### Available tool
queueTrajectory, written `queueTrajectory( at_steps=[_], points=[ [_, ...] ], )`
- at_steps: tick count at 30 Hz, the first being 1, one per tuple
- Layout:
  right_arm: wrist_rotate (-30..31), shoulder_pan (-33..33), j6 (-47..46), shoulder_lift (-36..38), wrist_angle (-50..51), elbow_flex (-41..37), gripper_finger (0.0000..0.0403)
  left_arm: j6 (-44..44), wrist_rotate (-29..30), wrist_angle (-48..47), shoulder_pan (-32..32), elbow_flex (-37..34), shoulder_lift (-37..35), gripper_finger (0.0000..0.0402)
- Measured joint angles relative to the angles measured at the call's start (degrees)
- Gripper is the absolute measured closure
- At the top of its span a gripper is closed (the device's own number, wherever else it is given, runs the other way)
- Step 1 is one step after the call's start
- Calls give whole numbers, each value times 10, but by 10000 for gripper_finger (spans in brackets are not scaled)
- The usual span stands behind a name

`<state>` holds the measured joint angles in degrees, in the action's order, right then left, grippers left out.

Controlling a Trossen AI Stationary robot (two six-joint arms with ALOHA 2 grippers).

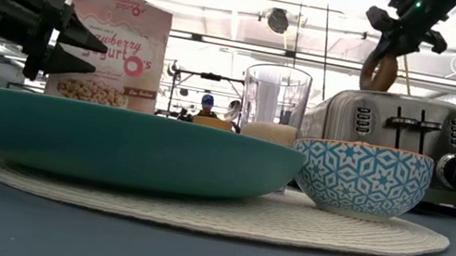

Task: Arrange a breakfast setting
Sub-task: Put the bagel from the toaster on the green plate

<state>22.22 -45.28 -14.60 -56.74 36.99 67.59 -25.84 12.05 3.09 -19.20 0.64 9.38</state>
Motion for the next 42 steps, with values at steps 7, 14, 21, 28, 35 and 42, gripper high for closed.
queueTrajectory(
  at_steps=[7, 14, 21, 28, 35, 42],
  points=[
    [-14, 22, 27, 13, -32, 0, 340, 0, 0, 0, 0, 0, 0, 114],
    [-81, 65, 33, 12, -82, 0, 341, -1, 0, 0, 0, 0, 0, 114],
    [-139, 117, 40, 12, -129, 0, 340, 0, 0, 0, 0, 0, 0, 114],
    [-151, 180, 51, 11, -173, 0, 341, 1, 0, 0, 0, 0, 0, 114],
    [-150, 237, 68, 1, -196, 0, 341, 1, 0, 0, 0, 0, 0, 114],
    [-150, 294, 81, -27, -234, 0, 340, 1, 0, 0, 0, 0, 0, 114]
  ],
)
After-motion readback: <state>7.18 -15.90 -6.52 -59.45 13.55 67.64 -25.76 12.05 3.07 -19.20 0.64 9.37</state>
